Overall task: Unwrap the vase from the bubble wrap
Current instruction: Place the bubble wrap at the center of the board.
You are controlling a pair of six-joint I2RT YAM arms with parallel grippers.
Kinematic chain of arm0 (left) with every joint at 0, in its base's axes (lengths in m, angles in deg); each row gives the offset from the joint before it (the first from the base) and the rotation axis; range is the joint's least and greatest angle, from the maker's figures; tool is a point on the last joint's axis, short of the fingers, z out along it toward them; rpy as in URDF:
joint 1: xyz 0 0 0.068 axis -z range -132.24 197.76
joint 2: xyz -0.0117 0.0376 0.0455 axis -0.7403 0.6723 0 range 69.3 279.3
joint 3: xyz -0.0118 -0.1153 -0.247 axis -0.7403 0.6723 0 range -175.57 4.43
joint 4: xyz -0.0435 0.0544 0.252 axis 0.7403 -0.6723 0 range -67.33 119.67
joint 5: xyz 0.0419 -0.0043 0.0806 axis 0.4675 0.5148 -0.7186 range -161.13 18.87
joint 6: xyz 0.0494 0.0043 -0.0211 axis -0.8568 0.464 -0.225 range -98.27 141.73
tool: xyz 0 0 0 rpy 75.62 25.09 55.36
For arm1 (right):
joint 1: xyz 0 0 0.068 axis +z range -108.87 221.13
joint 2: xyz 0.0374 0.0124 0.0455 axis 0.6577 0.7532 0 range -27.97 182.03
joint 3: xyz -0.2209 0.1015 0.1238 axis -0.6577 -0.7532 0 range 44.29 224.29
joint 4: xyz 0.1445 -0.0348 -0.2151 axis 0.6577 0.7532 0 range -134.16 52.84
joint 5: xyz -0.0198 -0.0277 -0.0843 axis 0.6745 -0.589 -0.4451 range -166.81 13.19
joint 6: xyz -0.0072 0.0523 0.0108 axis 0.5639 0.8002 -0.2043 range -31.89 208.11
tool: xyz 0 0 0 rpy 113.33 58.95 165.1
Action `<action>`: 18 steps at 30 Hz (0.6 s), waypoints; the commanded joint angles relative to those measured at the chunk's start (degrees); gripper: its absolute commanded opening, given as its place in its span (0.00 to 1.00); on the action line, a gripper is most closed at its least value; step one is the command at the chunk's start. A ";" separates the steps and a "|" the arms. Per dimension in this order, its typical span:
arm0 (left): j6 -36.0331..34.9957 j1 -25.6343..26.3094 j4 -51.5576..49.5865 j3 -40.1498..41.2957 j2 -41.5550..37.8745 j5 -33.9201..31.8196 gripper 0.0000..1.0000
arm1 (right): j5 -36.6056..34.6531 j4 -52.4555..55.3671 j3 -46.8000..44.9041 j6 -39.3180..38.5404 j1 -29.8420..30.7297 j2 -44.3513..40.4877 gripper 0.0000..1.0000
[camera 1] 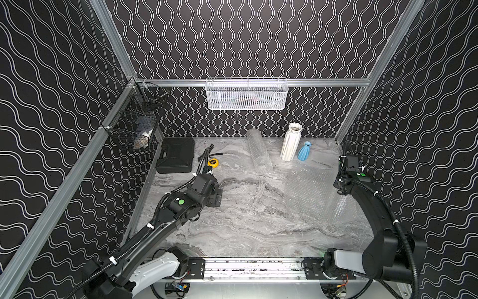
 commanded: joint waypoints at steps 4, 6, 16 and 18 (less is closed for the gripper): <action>-1.02 -0.16 0.41 0.00 -0.26 -0.22 0.95 | -4.07 -0.71 1.66 -0.64 -0.51 1.92 0.44; -1.10 -0.19 0.45 0.00 -0.18 -0.19 0.95 | -6.12 -0.33 1.87 -0.26 -0.49 1.33 0.67; -1.19 -0.25 0.24 -0.18 -0.17 -0.51 0.96 | -10.85 1.17 2.84 2.16 -0.46 -0.72 0.79; -1.20 -0.40 0.28 -0.17 -0.26 -0.53 0.96 | -4.97 1.44 3.99 0.56 -0.51 -0.90 0.79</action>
